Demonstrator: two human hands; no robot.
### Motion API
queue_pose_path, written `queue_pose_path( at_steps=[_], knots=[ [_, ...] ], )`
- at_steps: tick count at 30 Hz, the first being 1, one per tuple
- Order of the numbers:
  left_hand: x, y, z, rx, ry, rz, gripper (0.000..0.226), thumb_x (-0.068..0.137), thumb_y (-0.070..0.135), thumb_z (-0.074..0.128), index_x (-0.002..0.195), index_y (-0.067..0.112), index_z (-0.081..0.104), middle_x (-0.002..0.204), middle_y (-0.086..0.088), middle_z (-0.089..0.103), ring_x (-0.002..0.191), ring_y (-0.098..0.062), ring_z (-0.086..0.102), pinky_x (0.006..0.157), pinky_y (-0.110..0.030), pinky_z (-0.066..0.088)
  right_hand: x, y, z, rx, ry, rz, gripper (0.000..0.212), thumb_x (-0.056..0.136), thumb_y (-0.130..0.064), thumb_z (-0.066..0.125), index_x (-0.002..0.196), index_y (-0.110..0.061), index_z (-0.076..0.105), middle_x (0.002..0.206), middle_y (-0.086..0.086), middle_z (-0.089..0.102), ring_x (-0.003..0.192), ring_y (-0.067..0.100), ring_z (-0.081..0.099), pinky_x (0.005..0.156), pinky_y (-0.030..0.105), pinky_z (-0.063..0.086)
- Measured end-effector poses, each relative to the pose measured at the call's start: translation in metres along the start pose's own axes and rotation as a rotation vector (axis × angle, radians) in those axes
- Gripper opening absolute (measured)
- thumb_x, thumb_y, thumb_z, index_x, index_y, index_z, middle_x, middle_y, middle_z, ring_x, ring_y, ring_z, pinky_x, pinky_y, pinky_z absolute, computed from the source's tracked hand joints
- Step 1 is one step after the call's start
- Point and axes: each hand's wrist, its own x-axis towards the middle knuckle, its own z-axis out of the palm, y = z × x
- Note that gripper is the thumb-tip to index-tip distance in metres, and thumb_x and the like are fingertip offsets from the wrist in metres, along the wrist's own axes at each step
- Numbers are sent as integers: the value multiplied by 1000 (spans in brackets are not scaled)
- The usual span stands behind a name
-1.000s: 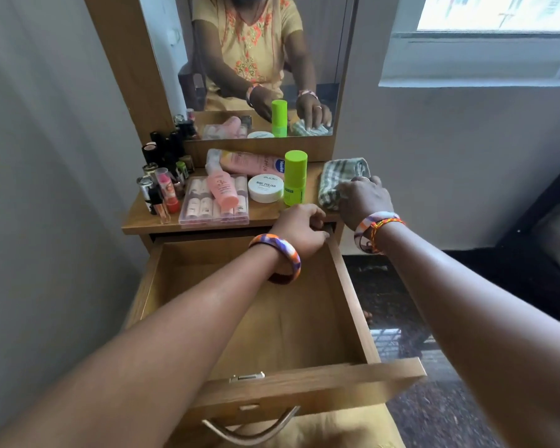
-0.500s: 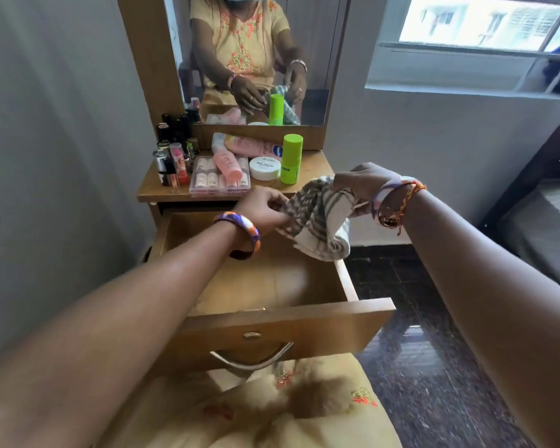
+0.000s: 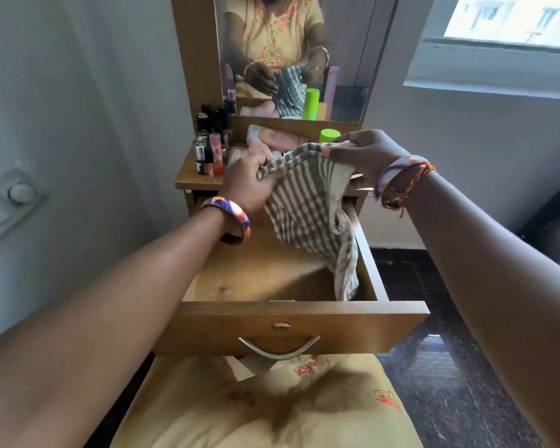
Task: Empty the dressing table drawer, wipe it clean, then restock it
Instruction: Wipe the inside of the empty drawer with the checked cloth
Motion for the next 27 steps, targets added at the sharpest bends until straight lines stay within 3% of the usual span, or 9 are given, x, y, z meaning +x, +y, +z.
queue_pose_path(
  at_steps=[4,9,12,14,16,19,21,24,27],
  knots=[
    [6,-4,-19,-193,24,-92,19,84,14,67,101,6,67,93,-2,68,83,-10,62,64,-4,42,1,10,-6,-76,-89,17,27,77,3,68,104,4,62,88,6,63,75,17,61,66,22,56],
    [4,-6,-43,-716,-361,-313,17,77,-2,65,88,12,65,69,7,74,70,-4,71,70,-19,57,0,11,-9,142,-199,179,20,79,5,64,96,-6,59,93,6,67,87,20,65,84,43,55],
    [6,-4,-56,-869,-513,-370,41,52,11,73,92,11,64,75,2,76,73,-9,73,63,-19,58,0,8,-10,227,-308,189,32,81,4,61,111,-2,57,108,11,66,99,24,65,79,40,57],
    [9,-7,-57,-886,-509,-387,36,57,11,72,92,12,63,75,1,76,73,-10,73,63,-21,58,4,6,-10,275,-297,182,41,81,3,62,120,0,54,111,12,65,100,25,65,76,37,58],
    [15,-11,-49,-795,-406,-415,19,74,3,68,92,10,64,76,1,75,72,-11,72,68,-25,59,8,11,-4,246,-203,147,39,80,2,64,119,0,56,105,9,66,91,21,66,71,31,60],
    [20,-29,-29,-355,-224,-357,21,78,1,70,98,7,68,90,-5,68,84,-15,62,80,-24,51,15,33,18,69,-10,48,31,76,5,68,105,-2,62,84,1,64,67,4,59,61,13,53],
    [15,-43,-14,-114,-212,-293,16,76,1,72,87,12,68,87,-5,62,83,-14,54,70,-15,46,17,54,30,-81,10,-29,17,73,10,68,84,-2,67,60,-8,58,47,-6,49,48,5,42],
    [1,-61,-1,41,-358,-241,26,74,-2,72,98,8,72,86,-3,64,79,-10,57,72,-15,46,17,84,33,-522,-112,-100,10,72,-3,72,73,-12,68,62,-1,59,59,-2,52,55,13,40],
    [-9,-67,-6,136,-756,-247,27,73,12,78,99,10,72,80,3,68,67,2,60,76,-20,46,10,91,33,-864,-482,15,15,71,-16,76,80,-23,66,70,-4,61,64,9,53,52,16,42]
  ],
)
